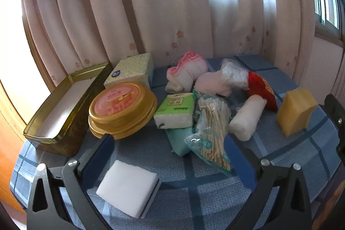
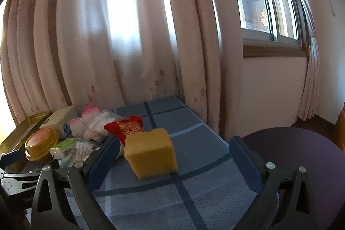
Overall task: Organize soft objects
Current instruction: 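Move the right tool toward the yellow sponge and open its fingers, then grasp the yellow sponge with the right tool while the left tool grasps the white rolled cloth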
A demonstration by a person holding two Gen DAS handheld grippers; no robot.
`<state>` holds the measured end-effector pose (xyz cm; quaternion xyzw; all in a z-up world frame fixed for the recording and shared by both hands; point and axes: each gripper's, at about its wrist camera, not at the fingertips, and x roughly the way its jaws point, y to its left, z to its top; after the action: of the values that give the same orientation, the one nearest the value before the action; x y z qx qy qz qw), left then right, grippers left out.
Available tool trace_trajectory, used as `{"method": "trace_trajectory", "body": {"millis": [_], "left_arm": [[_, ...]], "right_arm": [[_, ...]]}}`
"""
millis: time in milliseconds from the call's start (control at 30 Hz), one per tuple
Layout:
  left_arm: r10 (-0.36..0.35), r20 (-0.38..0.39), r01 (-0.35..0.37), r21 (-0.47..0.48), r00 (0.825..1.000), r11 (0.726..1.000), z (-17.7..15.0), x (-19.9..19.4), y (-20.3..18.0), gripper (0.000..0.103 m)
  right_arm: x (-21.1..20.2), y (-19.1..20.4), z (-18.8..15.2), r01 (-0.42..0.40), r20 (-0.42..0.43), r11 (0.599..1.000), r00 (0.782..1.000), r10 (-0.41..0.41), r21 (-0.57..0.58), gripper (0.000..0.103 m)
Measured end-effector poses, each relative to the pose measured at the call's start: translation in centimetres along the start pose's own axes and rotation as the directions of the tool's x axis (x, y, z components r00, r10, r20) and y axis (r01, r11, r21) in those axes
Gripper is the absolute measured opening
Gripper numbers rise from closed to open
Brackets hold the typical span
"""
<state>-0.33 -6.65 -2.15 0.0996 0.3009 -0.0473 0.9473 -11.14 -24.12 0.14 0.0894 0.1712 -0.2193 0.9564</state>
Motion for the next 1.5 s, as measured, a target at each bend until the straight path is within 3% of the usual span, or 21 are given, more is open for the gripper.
{"method": "trace_trajectory", "body": {"millis": [367,500,600,800,867,900,967,1133,1267,1367,1500], "left_arm": [[0.012,-0.026,-0.012,-0.006,1.0,1.0,-0.2,1.0,0.9,0.103],[-0.056,-0.048,0.054,-0.039,0.997,0.998,0.1,1.0,1.2,0.103],[-0.05,-0.045,0.05,-0.016,0.998,0.999,0.2,0.9,0.6,0.103],[-0.076,-0.093,0.072,-0.049,0.993,0.996,0.4,1.2,1.1,0.103],[-0.083,-0.102,0.076,-0.07,0.991,0.995,0.6,1.3,1.4,0.103],[-0.084,-0.098,0.077,-0.071,0.992,0.995,0.7,1.3,1.3,0.103],[-0.087,-0.092,0.083,-0.055,0.992,0.995,1.0,1.3,0.9,0.102],[-0.111,-0.064,0.111,-0.005,0.992,0.994,2.0,0.8,-0.7,0.102],[-0.165,-0.065,0.169,0.065,0.984,0.983,3.5,0.8,-3.1,0.1],[-0.207,-0.097,0.218,0.113,0.973,0.969,4.2,1.8,-5.5,0.096],[-0.239,-0.162,0.265,0.164,0.958,0.95,4.7,3.6,-8.5,0.078]], "right_arm": [[1.5,-1.3,0.3,-0.008,-0.06,1.0,0.998,0.007,-0.024,0.102],[3.3,-0.4,0.8,-0.086,-0.148,0.996,0.986,0.082,-0.018,0.102],[4.7,1.1,0.7,-0.115,-0.177,0.993,0.978,0.106,-0.041,0.102],[6.8,3.2,0.7,-0.087,-0.244,0.988,0.968,0.053,-0.127,0.102],[7.6,3.4,0.6,-0.076,-0.272,0.985,0.962,0.031,-0.158,0.089],[8.0,3.5,0.5,-0.082,-0.286,0.983,0.958,0.032,-0.162,0.069],[8.7,3.3,0.3,-0.108,-0.316,0.983,0.947,0.057,-0.147,0.065],[8.6,3.0,0.2,-0.128,-0.301,0.981,0.95,0.079,-0.148,0.061],[7.0,0.7,0.7,-0.145,-0.243,0.988,0.962,0.128,-0.054,0.06],[4.8,-1.5,1.6,-0.113,-0.151,0.994,0.982,0.111,-0.007,0.06],[3.3,-3.6,2.3,-0.077,-0.107,0.997,0.991,0.078,0.017,0.06]]}}
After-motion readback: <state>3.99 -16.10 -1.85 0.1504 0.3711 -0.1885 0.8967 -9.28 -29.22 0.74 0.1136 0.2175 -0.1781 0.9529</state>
